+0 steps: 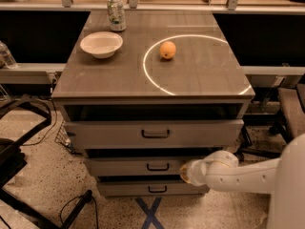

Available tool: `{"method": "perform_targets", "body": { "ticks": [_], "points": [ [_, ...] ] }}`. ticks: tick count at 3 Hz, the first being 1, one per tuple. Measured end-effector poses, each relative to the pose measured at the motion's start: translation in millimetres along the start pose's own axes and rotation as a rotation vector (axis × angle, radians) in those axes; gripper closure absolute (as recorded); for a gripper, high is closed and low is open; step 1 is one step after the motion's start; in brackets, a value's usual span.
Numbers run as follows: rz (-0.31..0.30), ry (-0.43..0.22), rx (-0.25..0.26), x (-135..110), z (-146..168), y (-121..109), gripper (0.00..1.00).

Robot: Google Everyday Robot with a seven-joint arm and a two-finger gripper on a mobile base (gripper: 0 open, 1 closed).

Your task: Close middle drawer

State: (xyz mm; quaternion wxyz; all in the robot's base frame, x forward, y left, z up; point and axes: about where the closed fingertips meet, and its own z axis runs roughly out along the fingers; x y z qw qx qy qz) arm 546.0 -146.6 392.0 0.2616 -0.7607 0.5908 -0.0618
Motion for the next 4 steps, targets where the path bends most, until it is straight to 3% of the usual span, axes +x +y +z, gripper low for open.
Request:
{"method": "perform_targets", "body": {
  "ticks": [1,2,3,4],
  "points": [
    [0.134,0.006,0.015,12,-41,19,1.00],
    [0.367,0.056,0.147,52,-133,25,1.00],
    [0.527,0.118,0.269,96,-204,36,1.00],
    [0.529,0.121,0.275,97,-207,35,1.00]
  ]
}}
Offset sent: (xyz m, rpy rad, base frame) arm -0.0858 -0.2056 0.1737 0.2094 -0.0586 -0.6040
